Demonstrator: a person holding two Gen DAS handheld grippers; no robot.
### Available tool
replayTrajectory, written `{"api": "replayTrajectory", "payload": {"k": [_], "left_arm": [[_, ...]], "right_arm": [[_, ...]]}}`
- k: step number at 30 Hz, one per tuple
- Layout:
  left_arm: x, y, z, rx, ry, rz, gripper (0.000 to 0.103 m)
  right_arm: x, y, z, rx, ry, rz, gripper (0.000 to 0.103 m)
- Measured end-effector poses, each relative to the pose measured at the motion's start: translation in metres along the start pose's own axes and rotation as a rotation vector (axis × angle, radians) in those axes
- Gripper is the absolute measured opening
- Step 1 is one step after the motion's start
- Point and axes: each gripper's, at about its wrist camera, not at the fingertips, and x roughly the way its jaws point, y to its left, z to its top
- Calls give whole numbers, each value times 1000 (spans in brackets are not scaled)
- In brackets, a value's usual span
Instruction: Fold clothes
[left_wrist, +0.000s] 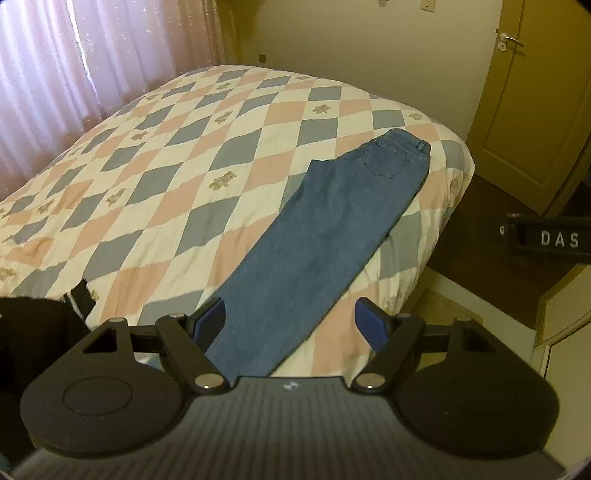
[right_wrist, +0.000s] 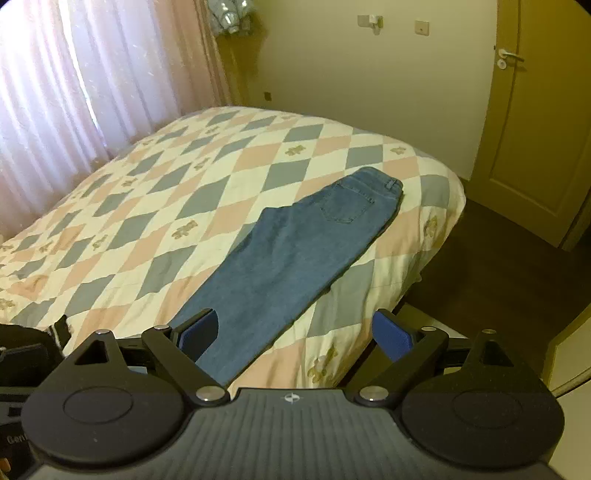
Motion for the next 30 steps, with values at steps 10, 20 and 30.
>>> {"api": "replayTrajectory", "payload": {"k": [10, 20, 30], "left_arm": [[-31, -4, -42, -76, 11, 64, 75], [-32, 11, -51, -35, -8, 40, 75], [21, 97, -73, 284, -38, 5, 75]], "right_arm": [[-27, 2, -28, -71, -1, 74, 93], [-33, 6, -39, -63, -21, 67, 93], [8, 59, -69, -139, -9, 15, 87]]}}
